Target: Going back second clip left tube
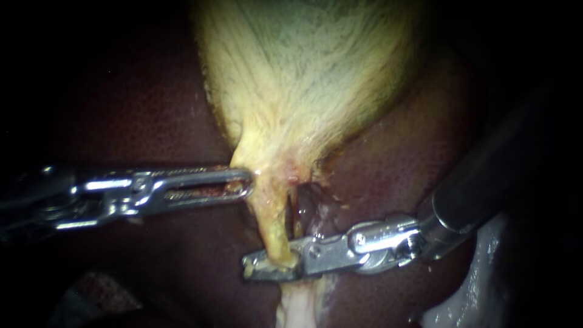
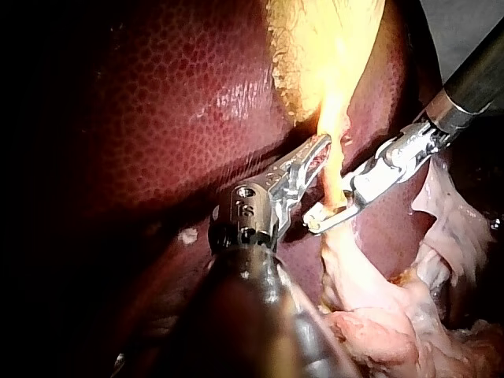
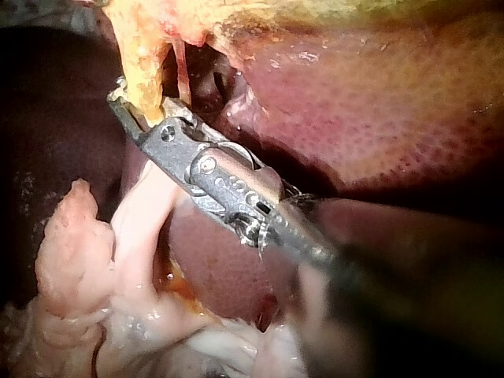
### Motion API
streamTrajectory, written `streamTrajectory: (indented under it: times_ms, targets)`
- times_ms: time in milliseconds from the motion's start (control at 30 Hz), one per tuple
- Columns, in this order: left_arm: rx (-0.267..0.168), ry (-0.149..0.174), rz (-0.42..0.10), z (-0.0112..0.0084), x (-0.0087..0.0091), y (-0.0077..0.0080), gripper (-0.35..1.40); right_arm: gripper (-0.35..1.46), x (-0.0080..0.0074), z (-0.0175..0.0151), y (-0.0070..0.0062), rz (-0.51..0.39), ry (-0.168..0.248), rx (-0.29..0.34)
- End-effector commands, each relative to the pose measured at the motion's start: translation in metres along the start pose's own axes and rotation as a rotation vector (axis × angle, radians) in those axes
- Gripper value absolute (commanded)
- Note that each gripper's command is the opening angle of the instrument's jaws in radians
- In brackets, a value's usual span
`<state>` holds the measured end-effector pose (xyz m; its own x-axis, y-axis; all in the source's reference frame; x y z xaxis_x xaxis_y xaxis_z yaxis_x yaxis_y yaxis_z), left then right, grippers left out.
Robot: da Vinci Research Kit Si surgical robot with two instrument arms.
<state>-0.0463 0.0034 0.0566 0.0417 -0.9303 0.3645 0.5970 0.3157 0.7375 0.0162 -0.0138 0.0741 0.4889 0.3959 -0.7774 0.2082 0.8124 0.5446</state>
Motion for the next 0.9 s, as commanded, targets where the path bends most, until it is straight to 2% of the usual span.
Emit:
streamTrajectory:
  times_ms: [33, 433, 467, 500, 600, 700, 900]
  targets:
    - [0.0, 0.0, 0.0, 0.0, 0.0, 0.0, -0.35, -0.35, 0.0, 0.0, 0.0, 0.0, 0.0, 0.001]
    - [0.0, 0.0, 0.0, 0.0, 0.0, 0.0, -0.35, -0.33, 0.0002, 0.0007, 0.0001, 0.0, 0.0, -0.001]
    - [0.0, 0.0, 0.0, 0.0, 0.0, 0.0, -0.35, -0.2, 0.0002, 0.0008, 0.0001, 0.0, 0.0, -0.002]
    - [0.0, 0.0, 0.0, 0.0, 0.0, 0.0, -0.35, 0.04, 0.0002, 0.001, 0.0001, -0.001, 0.008, -0.002]
    - [0.0, 0.0, 0.0, 0.0, 0.0, 0.0, -0.35, 0.35, 0.0003, 0.0015, 0.0002, -0.004, 0.031, -0.002]
    - [0.0, 0.0, 0.0, -0.0001, 0.0, 0.0, -0.35, 0.51, 0.0005, 0.0019, 0.0003, -0.004, 0.055, -0.002]
    - [0.0, 0.0, 0.0, -0.0002, 0.0, -0.0002, -0.35, 0.58, 0.0007, 0.0023, 0.0005, -0.065, 0.086, -0.004]
